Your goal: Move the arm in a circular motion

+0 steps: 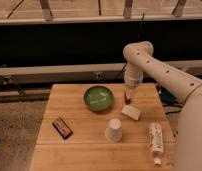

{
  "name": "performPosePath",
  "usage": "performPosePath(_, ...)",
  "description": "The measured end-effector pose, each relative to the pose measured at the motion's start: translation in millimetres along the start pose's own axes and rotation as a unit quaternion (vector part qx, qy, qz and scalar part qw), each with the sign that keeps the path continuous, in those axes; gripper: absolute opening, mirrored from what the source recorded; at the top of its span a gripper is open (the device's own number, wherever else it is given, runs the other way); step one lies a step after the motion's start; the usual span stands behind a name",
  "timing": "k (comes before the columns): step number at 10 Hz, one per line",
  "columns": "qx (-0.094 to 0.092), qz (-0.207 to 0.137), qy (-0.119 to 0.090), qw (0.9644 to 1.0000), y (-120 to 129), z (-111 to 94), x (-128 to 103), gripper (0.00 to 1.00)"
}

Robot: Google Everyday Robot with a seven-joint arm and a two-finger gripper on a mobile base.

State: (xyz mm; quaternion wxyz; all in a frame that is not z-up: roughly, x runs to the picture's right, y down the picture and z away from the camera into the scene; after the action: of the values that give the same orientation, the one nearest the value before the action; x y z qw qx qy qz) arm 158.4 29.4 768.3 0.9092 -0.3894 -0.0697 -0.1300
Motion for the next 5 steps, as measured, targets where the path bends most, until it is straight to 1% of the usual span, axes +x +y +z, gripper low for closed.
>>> performPosePath(3,-0.002,-0.04,0.0,0.9992,4,0,-30,0.03)
performPosePath(5,-0.005,-0.073,0.005,0.9973,16,2,-55,0.03)
